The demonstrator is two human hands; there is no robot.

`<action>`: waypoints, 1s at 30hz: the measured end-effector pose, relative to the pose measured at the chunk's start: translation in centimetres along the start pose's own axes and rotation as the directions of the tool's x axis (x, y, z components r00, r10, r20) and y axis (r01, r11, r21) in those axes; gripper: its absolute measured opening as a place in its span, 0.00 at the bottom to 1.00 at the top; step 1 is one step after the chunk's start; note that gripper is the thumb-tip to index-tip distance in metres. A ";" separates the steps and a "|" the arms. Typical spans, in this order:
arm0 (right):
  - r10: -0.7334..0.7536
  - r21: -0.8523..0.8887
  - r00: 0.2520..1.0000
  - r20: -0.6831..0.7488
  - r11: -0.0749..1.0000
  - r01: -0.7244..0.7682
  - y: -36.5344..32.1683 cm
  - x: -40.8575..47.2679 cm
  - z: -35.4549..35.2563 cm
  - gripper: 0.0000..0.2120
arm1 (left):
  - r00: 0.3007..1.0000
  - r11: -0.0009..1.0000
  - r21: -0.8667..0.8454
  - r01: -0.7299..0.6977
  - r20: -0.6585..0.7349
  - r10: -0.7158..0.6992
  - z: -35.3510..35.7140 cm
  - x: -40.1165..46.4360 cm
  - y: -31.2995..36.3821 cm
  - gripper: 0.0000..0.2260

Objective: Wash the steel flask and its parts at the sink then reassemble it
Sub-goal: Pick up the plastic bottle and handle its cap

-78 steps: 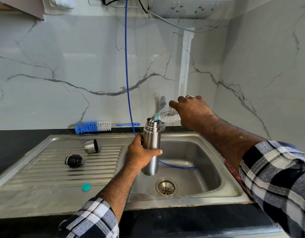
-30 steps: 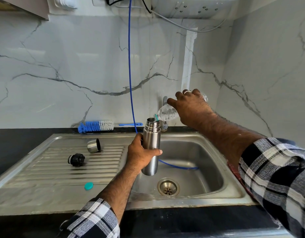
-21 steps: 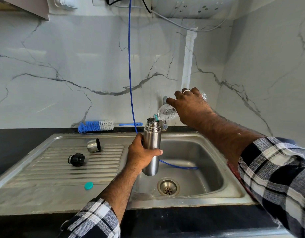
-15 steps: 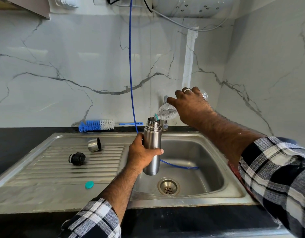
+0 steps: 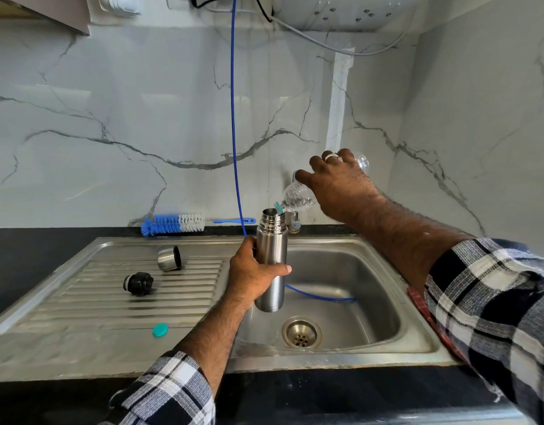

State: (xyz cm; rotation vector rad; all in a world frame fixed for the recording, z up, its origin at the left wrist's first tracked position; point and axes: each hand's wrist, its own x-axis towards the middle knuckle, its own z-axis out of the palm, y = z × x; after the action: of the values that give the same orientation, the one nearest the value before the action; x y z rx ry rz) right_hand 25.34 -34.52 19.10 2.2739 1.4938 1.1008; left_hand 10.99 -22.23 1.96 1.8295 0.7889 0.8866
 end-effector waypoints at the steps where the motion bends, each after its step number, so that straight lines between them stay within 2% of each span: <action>1: -0.003 0.000 1.000 0.000 1.000 0.003 0.0 0.1 0.0 0.36 | 1.000 1.000 0.000 -0.001 0.000 0.001 0.0 0.0 0.0 0.30; 5: -0.017 -0.012 1.000 -0.001 1.000 0.017 0.1 0.3 -0.2 0.37 | 1.000 1.000 0.005 0.000 0.000 0.000 0.0 0.2 -0.2 0.31; 11: -0.064 -0.042 0.997 -0.052 0.997 0.062 -0.1 0.4 -0.4 0.33 | 1.000 1.000 0.013 0.002 0.003 -0.003 -0.1 0.1 -0.1 0.30; 21: -0.159 -0.122 0.980 -0.119 0.982 0.144 -0.6 1.2 -1.3 0.37 | 1.000 1.000 0.026 -0.009 0.011 0.008 0.0 0.0 -0.2 0.31; 30: -0.242 -0.175 0.956 -0.168 0.961 0.213 -1.2 1.8 -1.9 0.34 | 1.000 0.999 0.033 -0.011 0.000 0.011 -0.2 0.3 -0.6 0.32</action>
State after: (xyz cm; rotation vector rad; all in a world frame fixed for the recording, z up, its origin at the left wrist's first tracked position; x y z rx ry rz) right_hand 23.63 -32.81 20.63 1.8834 1.6271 1.3392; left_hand 10.87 -21.63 1.55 1.8640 0.7991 0.8853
